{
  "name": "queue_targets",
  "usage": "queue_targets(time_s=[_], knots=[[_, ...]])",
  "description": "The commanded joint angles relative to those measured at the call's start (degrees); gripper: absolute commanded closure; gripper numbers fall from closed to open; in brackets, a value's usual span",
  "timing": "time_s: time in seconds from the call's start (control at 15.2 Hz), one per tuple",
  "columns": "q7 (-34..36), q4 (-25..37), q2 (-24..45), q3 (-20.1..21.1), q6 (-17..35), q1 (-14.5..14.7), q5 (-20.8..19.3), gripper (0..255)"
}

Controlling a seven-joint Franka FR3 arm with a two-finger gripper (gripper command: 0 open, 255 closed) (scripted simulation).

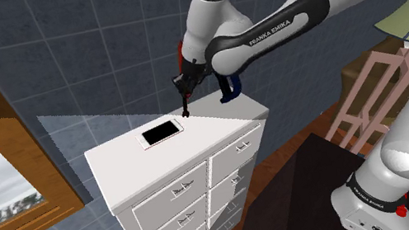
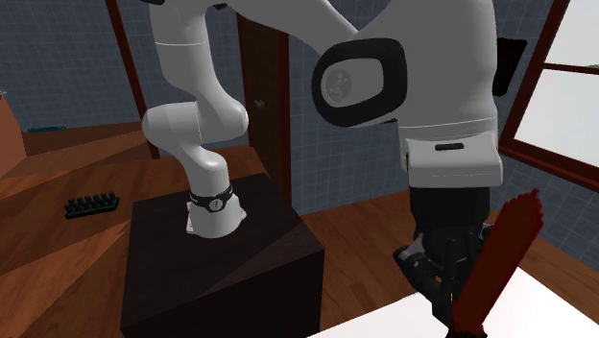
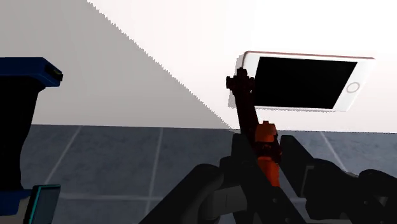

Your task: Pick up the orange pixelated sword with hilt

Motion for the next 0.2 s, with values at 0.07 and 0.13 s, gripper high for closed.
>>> queue_targets(time_s=[0.07, 0.13], knots=[[-0.94, 0.79, -0.74, 0.09, -1.38, -0.16, 0.97, 255], [-0.94, 0.79, -0.74, 0.09, -1.38, -0.16, 0.97, 255]])
